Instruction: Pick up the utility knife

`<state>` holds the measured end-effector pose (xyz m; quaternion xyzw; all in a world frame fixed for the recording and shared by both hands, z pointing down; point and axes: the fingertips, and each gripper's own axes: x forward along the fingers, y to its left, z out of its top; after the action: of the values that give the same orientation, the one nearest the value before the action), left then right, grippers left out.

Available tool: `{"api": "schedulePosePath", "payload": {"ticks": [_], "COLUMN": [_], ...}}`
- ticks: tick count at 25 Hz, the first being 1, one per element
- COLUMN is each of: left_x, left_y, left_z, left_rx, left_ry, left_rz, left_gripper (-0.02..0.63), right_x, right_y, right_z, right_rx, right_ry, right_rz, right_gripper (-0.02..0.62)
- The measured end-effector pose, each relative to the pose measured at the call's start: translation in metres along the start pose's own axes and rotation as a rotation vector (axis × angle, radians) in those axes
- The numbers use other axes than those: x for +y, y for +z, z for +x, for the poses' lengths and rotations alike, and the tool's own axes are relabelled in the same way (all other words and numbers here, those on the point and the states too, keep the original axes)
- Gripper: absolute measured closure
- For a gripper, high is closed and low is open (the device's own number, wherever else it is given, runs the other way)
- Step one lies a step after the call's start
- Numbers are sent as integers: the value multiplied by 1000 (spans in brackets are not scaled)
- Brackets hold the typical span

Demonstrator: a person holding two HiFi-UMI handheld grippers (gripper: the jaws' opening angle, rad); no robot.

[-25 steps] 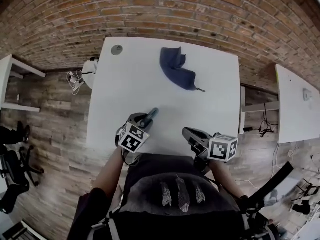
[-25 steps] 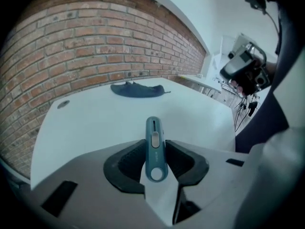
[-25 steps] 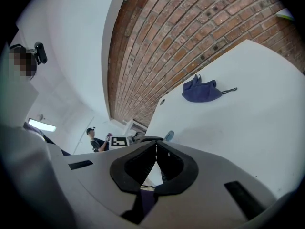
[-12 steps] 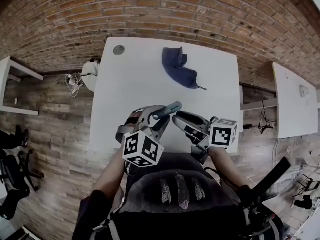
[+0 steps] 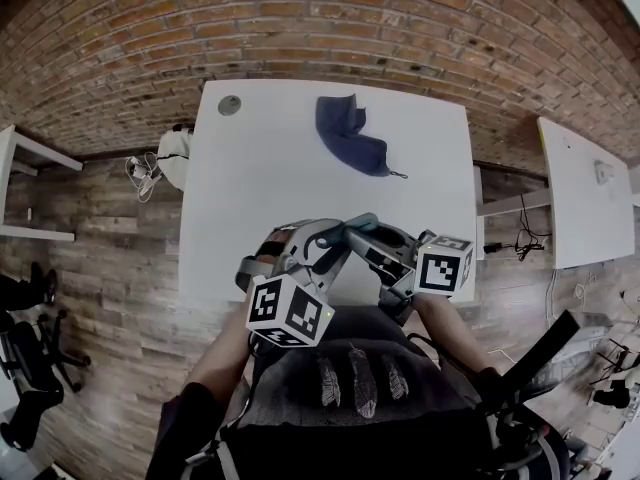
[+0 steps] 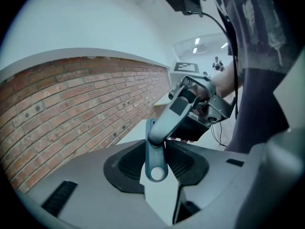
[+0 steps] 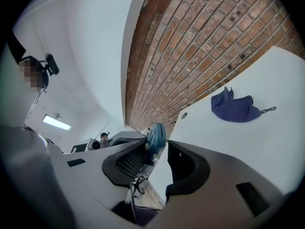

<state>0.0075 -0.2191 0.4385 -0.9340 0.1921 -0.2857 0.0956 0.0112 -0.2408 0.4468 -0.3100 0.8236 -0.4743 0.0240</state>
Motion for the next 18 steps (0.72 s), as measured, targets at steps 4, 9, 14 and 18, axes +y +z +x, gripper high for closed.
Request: {"api": "schedulePosePath", "payload": {"ticks": [4,9,14,18], "left_x": [1,-2,-5,-7], "left_y": [-3,1,1,1], "left_z": [-3,-5,-8,-11], "left_rx": [-2,-18,-28,-27], "left_ry": [-17,-38,-45,-36], "left_rz": [-32,-45,-57,-34], "left_gripper": [477,479,480,480], "right_x": [2,5,7,7], "right_y": [4,4,5,9], "right_z": [-4,-8,-13,-18], "right_rx": [-20,-19,-25,-31], "right_ry": [22,56,60,68], "right_rz": [10,33,21,2], "right_gripper": [489,502,502,502]}}
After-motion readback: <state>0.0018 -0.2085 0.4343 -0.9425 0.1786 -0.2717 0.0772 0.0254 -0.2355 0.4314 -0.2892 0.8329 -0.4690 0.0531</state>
